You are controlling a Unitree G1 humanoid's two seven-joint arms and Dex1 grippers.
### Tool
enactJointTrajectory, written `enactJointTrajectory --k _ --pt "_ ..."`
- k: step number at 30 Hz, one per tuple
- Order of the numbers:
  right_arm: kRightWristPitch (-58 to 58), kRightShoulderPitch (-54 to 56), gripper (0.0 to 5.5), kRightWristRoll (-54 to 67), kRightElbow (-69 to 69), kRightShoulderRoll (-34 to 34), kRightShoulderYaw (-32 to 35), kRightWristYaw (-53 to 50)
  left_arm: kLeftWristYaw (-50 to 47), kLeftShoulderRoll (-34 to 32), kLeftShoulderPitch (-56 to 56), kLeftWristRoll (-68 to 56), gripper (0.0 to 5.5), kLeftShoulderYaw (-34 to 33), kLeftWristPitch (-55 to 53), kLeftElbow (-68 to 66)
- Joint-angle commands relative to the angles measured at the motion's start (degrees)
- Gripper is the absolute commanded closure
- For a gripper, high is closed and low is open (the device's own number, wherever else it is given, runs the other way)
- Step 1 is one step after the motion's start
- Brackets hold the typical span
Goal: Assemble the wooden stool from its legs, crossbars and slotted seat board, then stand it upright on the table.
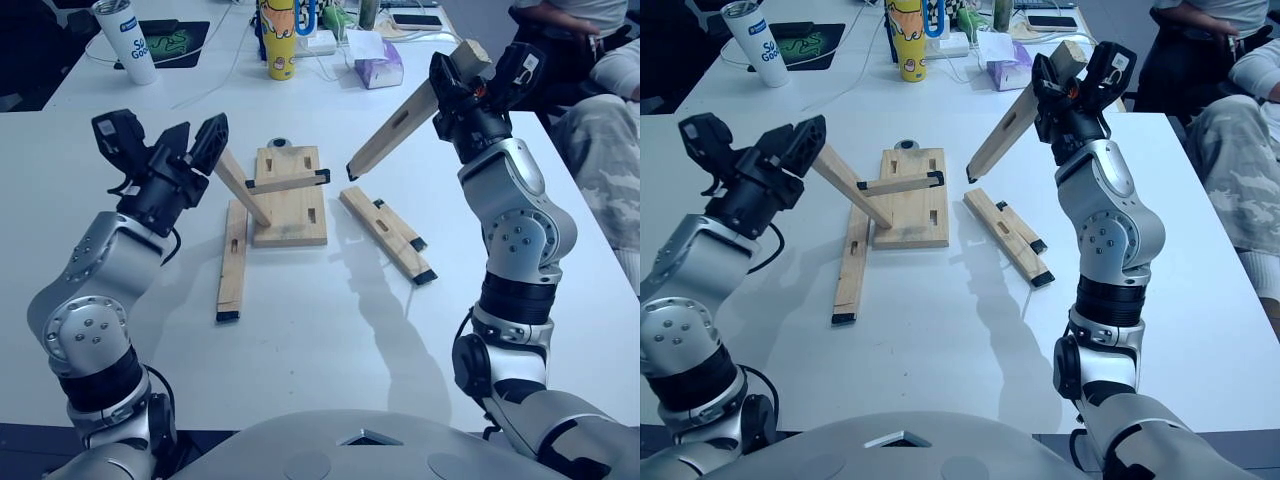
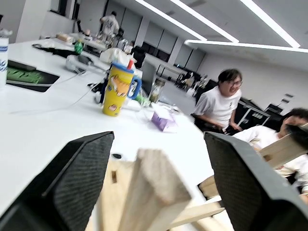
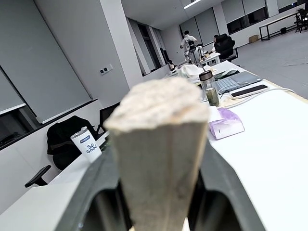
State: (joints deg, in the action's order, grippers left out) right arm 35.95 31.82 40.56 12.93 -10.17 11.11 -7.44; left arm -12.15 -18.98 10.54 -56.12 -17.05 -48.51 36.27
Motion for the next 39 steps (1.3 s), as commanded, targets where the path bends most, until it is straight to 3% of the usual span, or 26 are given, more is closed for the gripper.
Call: enactJointTrajectory --k 1,7,18,21,25,33,39 --pt "0.8 -0.1 4.47 -0.6 1.1 0.9 -0.1 0.5 -0.1 0.6 -1.1 4.8 2.04 3.2 1.3 -0.2" --pt "1.7 -1.2 4.47 -0.9 2.4 2.1 -0.9 0.5 -1.5 5.6 -0.1 8.0 2.27 5.6 4.3 -1.2" --pt "1.9 -1.6 4.47 -2.2 3.1 3.6 -0.7 0.7 0.1 4.7 0.1 21.9 4.06 11.8 6.5 -3.2" --pt "1.9 -2.2 4.47 -2.6 3.3 4.1 -1.2 0.7 0.6 7.2 1.3 25.1 4.38 12.9 9.1 -7.0" --pt "1.9 -2.5 4.47 -3.1 3.3 4.5 -1.7 0.9 1.0 7.5 3.4 32.9 4.47 16.1 13.6 -11.0" --pt "4.6 -3.3 4.47 -3.0 2.7 7.0 -0.8 -1.6 0.6 14.3 7.1 40.9 4.47 20.1 21.1 -19.2" --pt "11.1 -1.8 4.47 3.6 0.5 11.8 6.4 -9.7 2.4 17.7 6.0 43.6 4.48 22.7 21.7 -22.8"
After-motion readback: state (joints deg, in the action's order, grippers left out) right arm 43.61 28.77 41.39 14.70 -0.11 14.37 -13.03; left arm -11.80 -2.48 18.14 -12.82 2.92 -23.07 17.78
